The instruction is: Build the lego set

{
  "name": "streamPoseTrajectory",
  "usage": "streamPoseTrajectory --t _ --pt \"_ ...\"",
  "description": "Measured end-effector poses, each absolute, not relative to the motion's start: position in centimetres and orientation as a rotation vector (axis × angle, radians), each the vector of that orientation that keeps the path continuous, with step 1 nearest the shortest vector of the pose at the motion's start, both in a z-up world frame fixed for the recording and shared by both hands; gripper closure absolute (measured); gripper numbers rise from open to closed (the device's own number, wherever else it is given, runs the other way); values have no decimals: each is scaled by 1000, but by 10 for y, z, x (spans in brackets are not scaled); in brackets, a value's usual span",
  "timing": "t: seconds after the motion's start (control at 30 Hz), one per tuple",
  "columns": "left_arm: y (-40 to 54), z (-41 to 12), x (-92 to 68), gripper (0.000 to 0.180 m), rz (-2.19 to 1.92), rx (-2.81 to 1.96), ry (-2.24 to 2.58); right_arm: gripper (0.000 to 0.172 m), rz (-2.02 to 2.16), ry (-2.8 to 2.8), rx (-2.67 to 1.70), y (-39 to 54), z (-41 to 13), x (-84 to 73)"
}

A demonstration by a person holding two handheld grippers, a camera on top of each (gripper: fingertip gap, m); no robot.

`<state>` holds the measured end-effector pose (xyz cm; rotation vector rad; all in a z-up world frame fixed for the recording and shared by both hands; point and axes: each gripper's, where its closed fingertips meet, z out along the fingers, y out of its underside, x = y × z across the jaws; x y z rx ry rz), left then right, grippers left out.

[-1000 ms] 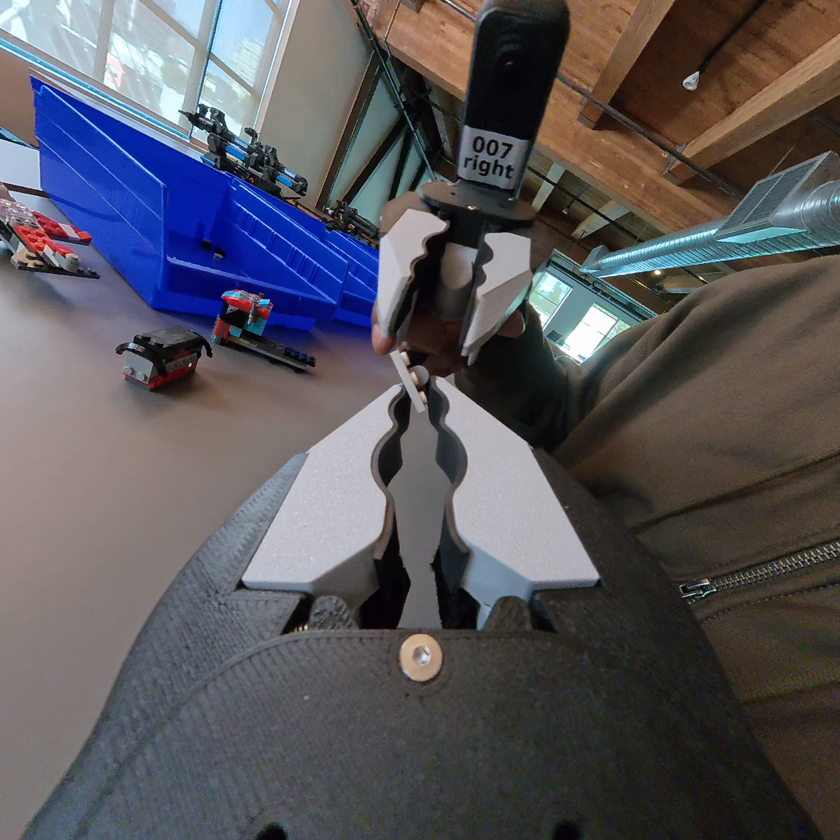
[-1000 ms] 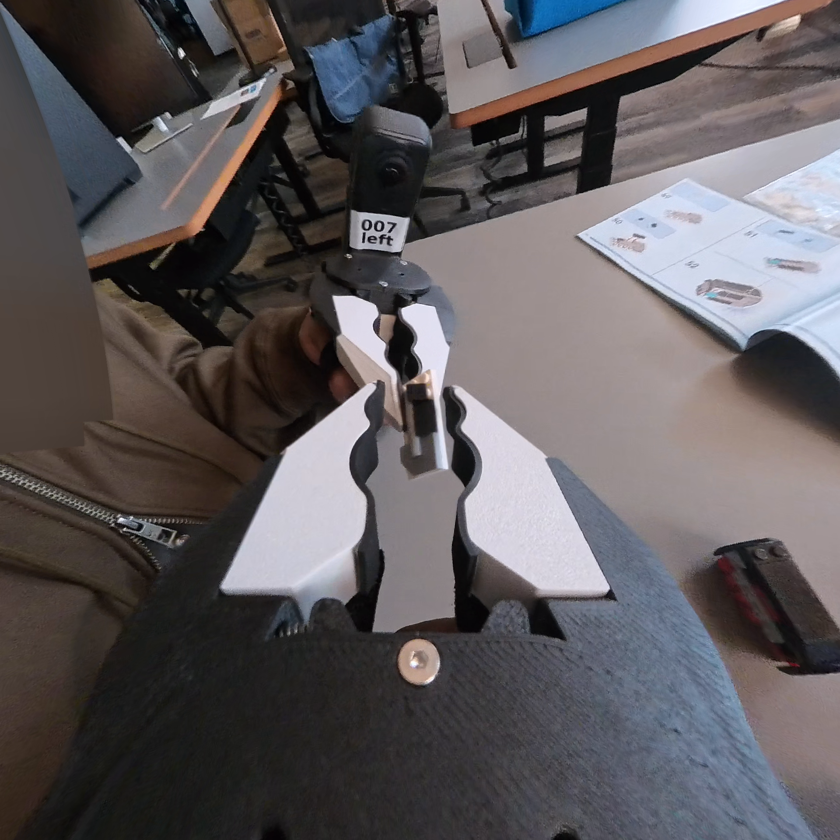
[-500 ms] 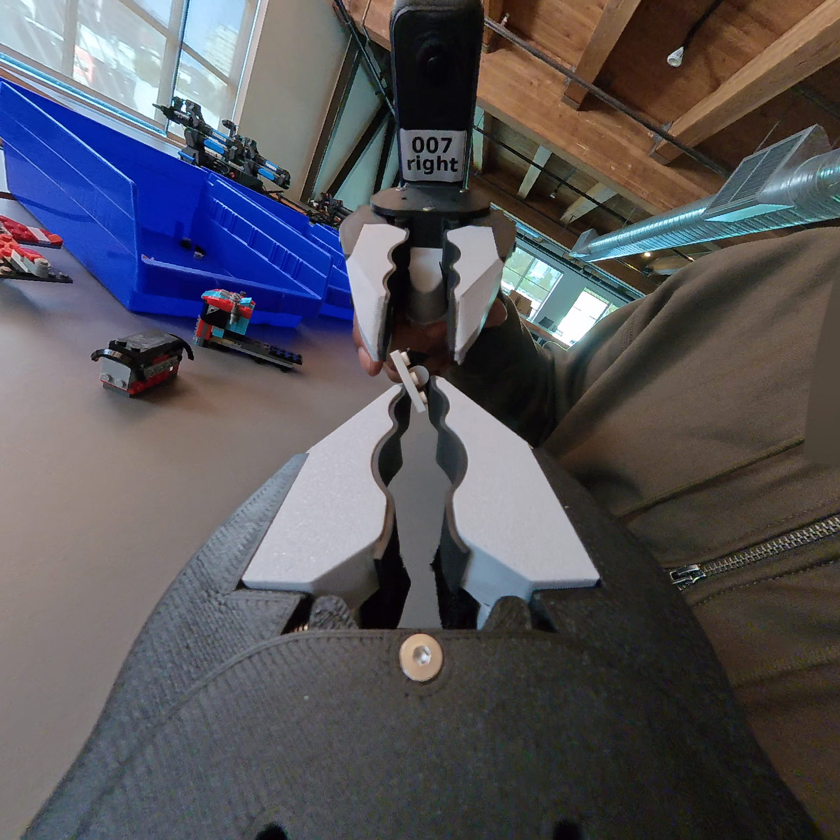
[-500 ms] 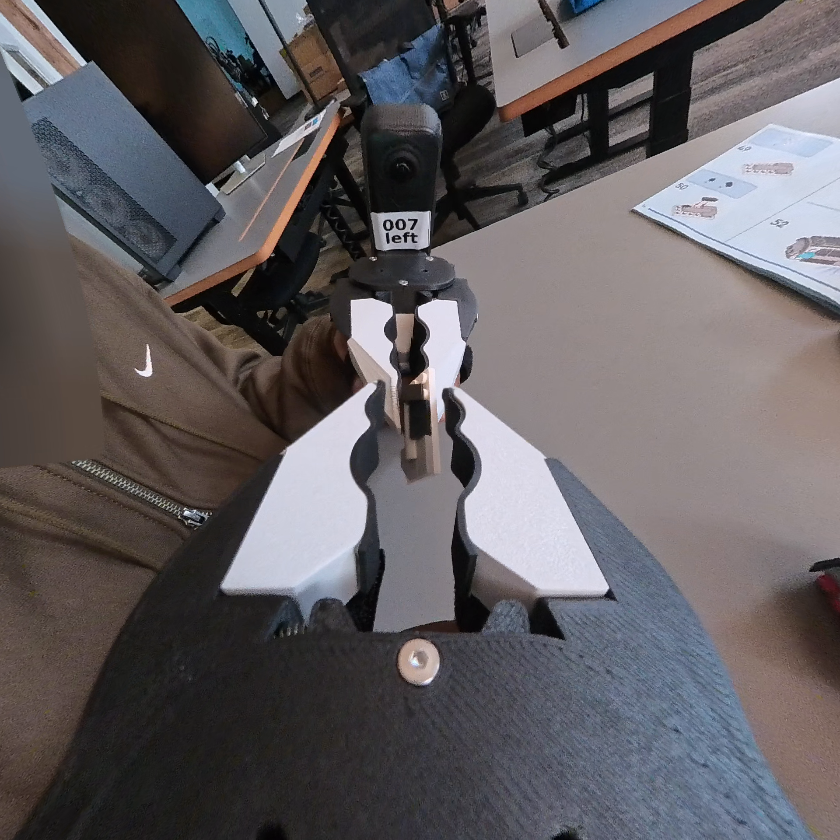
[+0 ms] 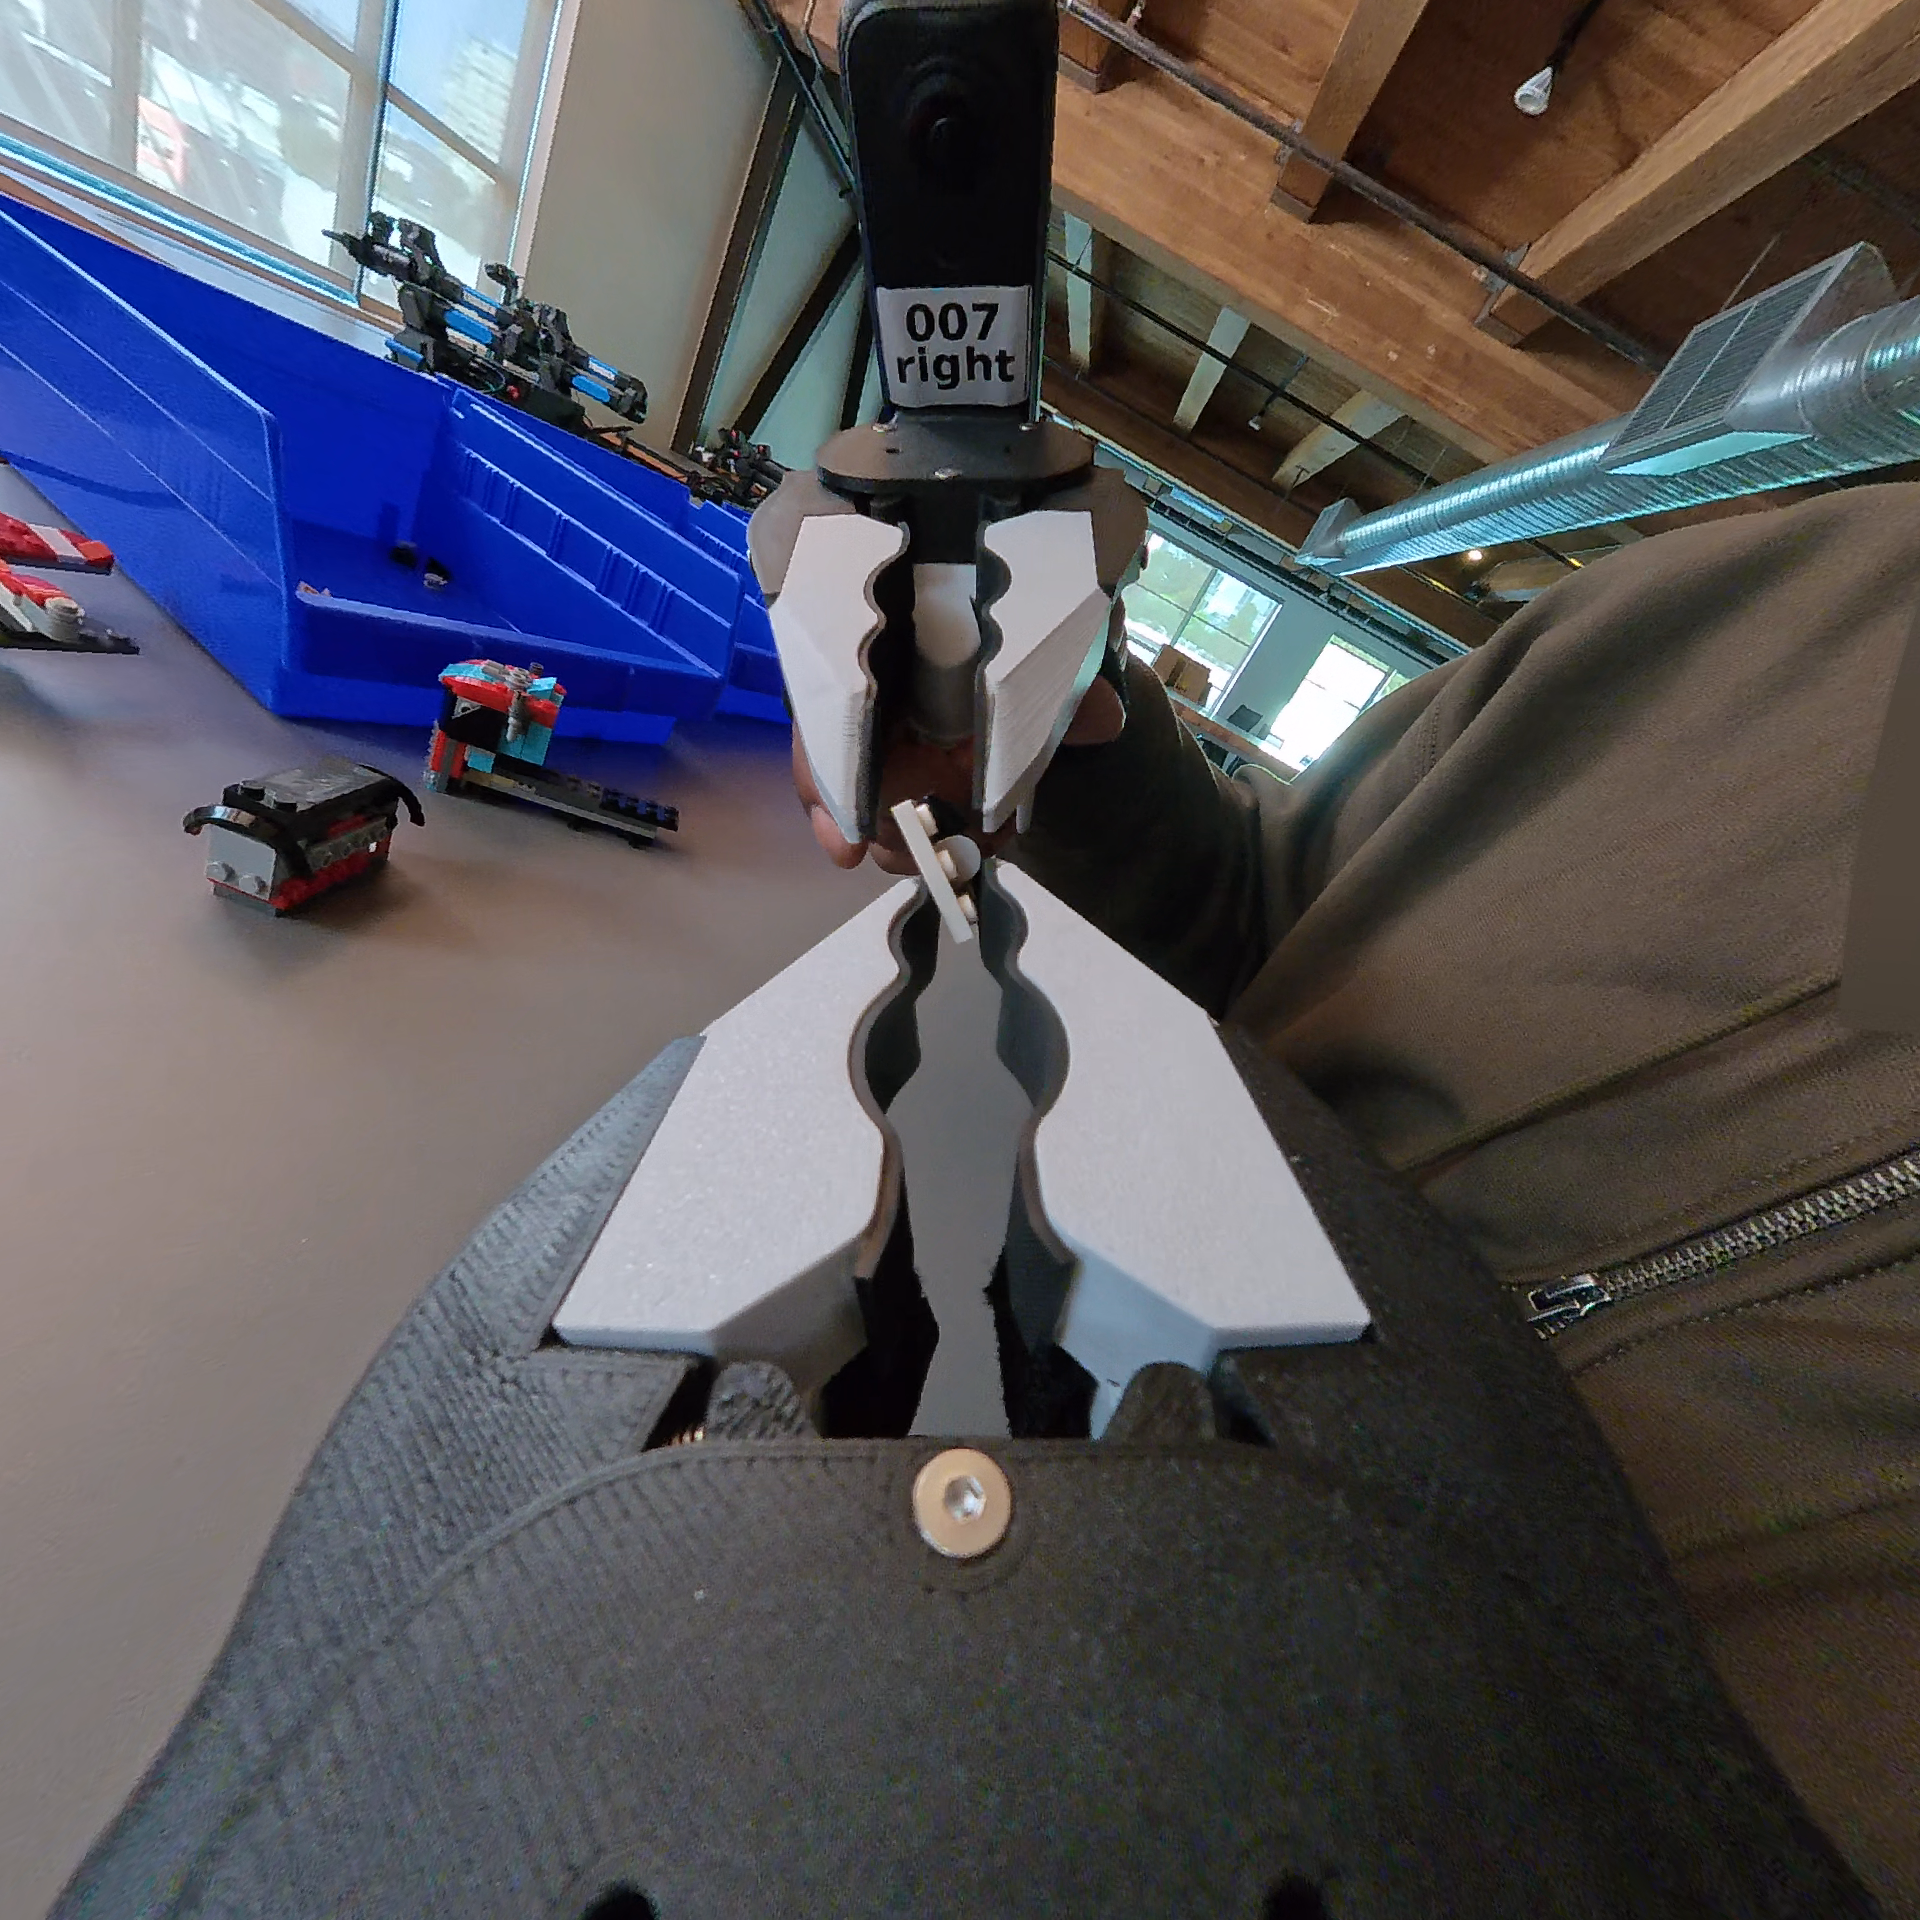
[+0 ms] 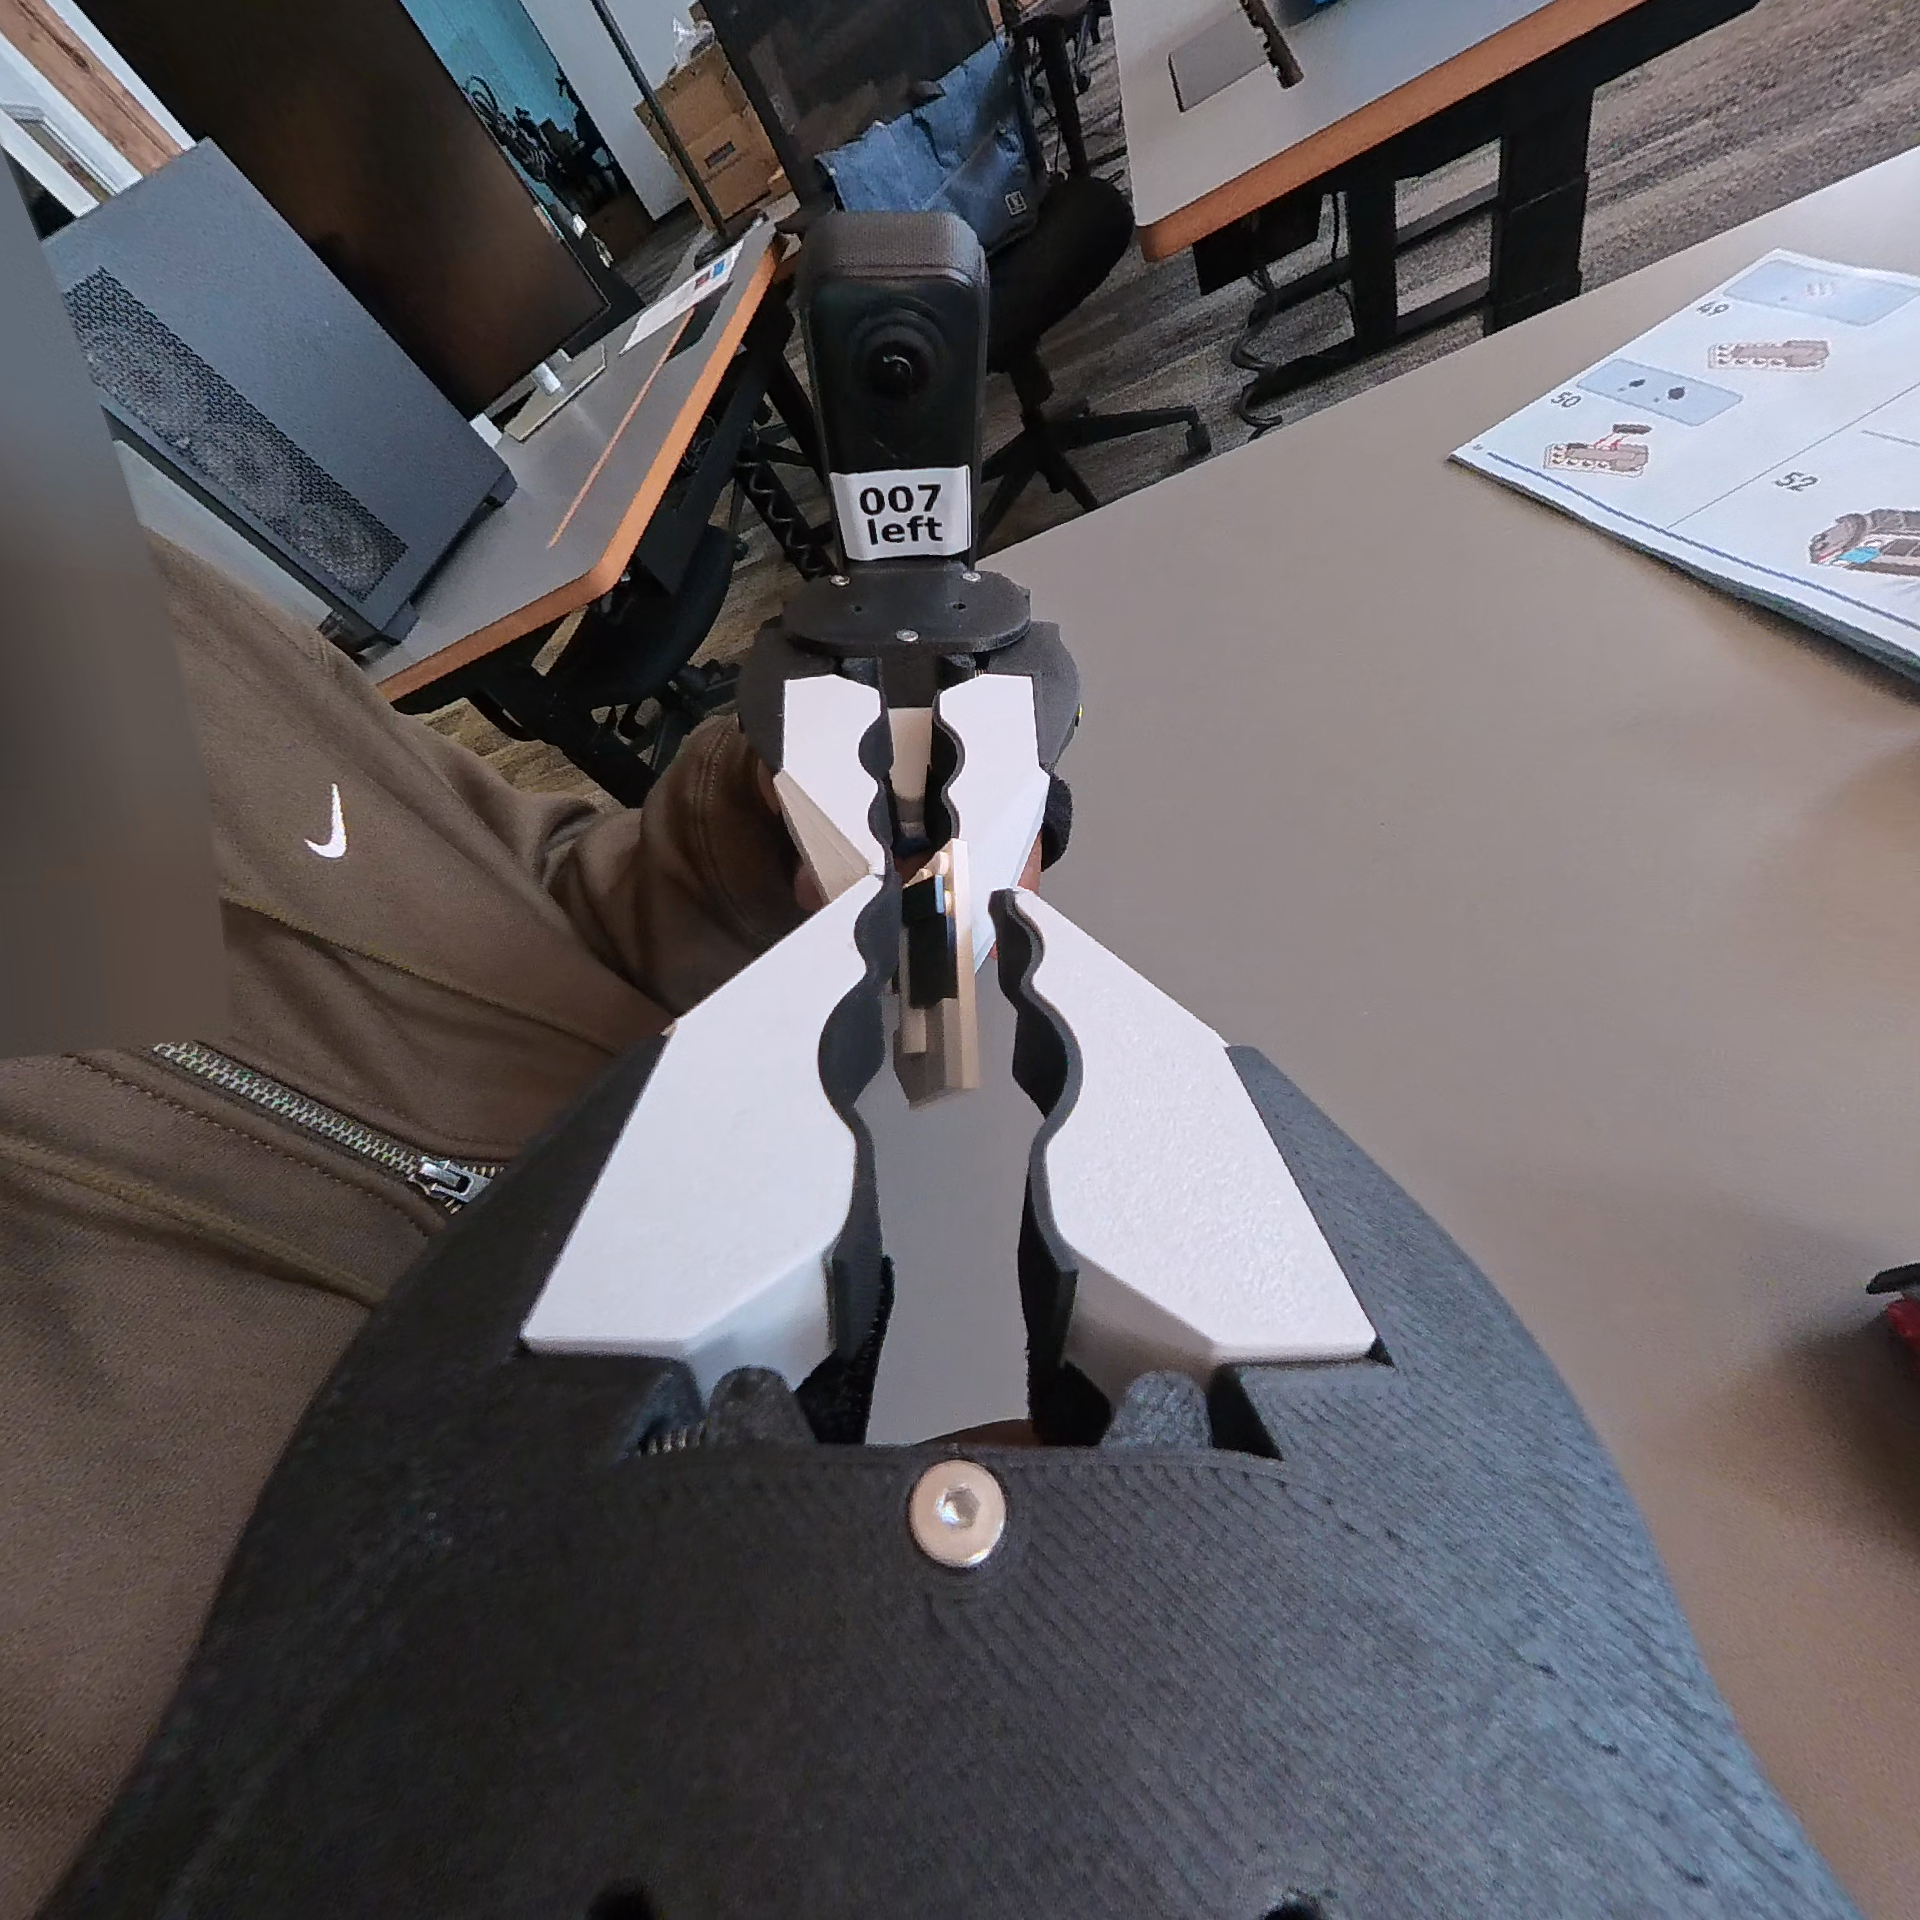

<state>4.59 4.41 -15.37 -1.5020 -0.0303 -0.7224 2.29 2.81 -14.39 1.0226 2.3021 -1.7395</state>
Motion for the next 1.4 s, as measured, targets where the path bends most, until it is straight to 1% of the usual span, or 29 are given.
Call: streamPoseTrajectory --t 0.87,0.97,1.4 --pt "42 -153 53 173 -712 -1505 23 157 -1741 2185 1007 28 -141 30" --pt "43 -153 52 173 -696 -1509 25 163 -1741 2182 994 27 -141 31" --pt "43 -153 52 173 -684 -1513 35 163 -1758 2204 987 27 -142 31"
